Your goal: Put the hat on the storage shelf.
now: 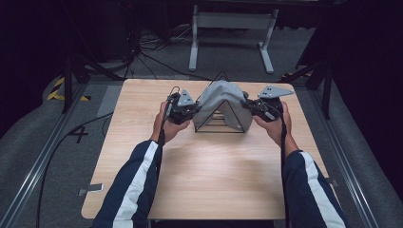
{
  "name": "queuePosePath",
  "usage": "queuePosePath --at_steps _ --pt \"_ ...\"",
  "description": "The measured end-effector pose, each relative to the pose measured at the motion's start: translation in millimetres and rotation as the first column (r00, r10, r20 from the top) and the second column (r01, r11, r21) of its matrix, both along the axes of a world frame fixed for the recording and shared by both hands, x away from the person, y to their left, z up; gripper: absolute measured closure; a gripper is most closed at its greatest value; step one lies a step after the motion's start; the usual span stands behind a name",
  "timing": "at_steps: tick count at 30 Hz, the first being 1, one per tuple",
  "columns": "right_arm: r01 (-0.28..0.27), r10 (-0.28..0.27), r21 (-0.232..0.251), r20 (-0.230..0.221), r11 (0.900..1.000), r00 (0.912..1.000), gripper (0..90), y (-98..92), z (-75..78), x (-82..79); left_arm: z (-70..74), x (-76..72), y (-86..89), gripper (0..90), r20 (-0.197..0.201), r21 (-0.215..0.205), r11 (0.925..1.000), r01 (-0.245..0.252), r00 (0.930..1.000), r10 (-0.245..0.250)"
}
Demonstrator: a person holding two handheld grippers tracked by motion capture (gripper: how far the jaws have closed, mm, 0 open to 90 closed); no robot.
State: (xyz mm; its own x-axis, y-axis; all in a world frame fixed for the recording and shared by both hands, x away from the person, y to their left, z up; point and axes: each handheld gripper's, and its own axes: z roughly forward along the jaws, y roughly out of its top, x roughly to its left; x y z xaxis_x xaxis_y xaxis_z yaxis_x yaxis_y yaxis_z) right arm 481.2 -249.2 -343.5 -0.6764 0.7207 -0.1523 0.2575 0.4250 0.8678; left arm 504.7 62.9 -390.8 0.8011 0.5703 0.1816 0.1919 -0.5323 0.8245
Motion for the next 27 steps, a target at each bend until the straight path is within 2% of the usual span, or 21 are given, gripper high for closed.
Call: queuePosePath --at_steps 3,4,6,9,14,15,18,23,27 --pt "0.006 -0.006 -0.009 -0.017 1.0 0.9998 84.1 -2.6 -8.8 0.9 -6.0 -0.2 -1.9 82.3 -0.01 0.009 0.9999 0.012 0.9999 -0.012" --pt "0.009 -0.009 -0.009 -0.035 1.0 0.9993 84.0 -4.7 -15.8 0.6 -8.8 -1.3 -1.8 82.3 -0.018 0.0 0.9999 0.011 0.9998 -0.012" --pt "0.011 -0.011 -0.012 -0.041 1.0 0.9991 84.0 -5.4 -18.1 0.4 -9.9 -1.7 -1.9 82.2 -0.024 0.002 0.9999 0.012 0.9996 -0.012" --pt "0.027 -0.03 -0.046 -0.068 0.999 0.9973 84.0 -6.9 -29.8 1.8 -15.2 -2.6 -5.2 81.2 -0.041 0.043 0.999 0.01 0.9991 -0.009" --pt "0.044 -0.05 -0.063 -0.095 0.997 0.9942 84.1 -7.5 -40.2 4.0 -22.1 -3.6 -5.9 80.8 -0.069 0.079 0.9968 0.012 0.9976 -0.006" --pt "0.048 -0.056 -0.077 -0.103 0.996 0.9931 84.4 -7.6 -43.4 4.8 -23.5 -3.8 -5.3 80.9 -0.071 0.098 0.9951 0.014 0.9974 -0.007" --pt "0.062 -0.076 -0.106 -0.128 0.992 0.9889 85.3 -8.0 -52.2 5.8 -28.4 -6.1 -3.8 80.9 -0.092 0.101 0.9949 0.008 0.9957 0.001" --pt "0.079 -0.097 -0.131 -0.141 0.988 0.9852 86.4 -15.4 -57.2 1.8 -31.9 -8.4 7.1 75.7 -0.09 0.142 0.9899 -0.007 0.9957 0.02" --pt "0.068 -0.086 -0.128 -0.14 0.989 0.9865 86.0 -21.1 -52.9 -5.1 -32.0 -13.7 25.4 75.9 -0.096 0.148 0.9887 -0.021 0.9947 0.035"
